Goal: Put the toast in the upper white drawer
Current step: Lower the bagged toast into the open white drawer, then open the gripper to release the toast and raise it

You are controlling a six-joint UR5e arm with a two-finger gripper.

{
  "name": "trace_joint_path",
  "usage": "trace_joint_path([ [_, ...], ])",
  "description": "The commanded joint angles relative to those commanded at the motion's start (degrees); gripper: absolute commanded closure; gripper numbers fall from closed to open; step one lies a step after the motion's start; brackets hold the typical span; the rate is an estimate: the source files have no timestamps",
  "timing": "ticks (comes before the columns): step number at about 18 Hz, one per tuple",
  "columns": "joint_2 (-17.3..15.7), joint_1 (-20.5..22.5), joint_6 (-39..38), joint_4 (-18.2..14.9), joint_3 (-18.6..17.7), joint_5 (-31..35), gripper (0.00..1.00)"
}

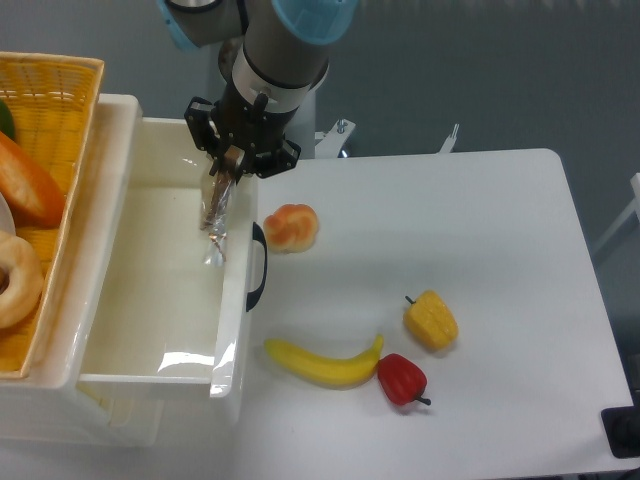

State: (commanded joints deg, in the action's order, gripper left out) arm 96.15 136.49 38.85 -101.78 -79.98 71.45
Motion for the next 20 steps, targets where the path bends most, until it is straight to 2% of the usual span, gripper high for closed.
trace_joint_path([
  [7, -0.44, 0.0, 0.35, 0.79, 0.18, 0.35, 0.01],
  [11, -0.44, 0.52, 0.44, 0.97, 0.26, 2.72, 0.0],
  [12, -0.35, 0.53, 0.35, 1.93, 0.26, 3.68, 0.0],
  [15, -0.18, 1.23, -0.09, 7.72, -0.09, 6.76, 0.0],
  [20, 0.17, 3.95, 0.96, 12.38, -0.52, 9.22, 0.0],
])
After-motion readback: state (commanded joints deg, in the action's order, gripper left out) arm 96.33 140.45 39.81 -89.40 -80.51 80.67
